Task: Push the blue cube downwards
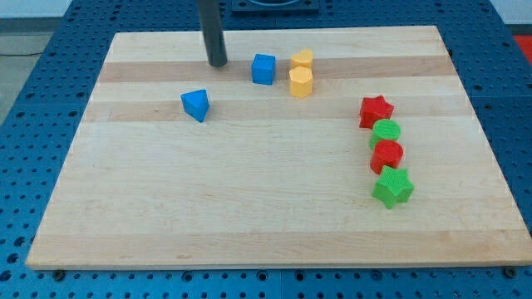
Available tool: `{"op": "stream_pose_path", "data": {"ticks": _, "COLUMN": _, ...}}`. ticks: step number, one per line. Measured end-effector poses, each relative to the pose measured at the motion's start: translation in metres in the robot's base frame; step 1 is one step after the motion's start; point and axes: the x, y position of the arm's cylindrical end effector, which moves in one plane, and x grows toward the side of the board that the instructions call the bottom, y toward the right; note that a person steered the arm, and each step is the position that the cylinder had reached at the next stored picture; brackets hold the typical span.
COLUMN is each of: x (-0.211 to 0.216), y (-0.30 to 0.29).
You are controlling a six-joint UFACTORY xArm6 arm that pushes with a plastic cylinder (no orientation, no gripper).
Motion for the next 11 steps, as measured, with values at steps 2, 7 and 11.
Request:
{"op": "stream_pose_path", "data": {"ticks": 2, "x": -0.008, "y": 0.045}}
{"op": "stream_pose_path", "data": {"ticks": 7, "x": 0.038, "y": 0.052}}
{"op": "stream_pose_path", "data": {"ticks": 11, "x": 0.088, "y": 0.052}}
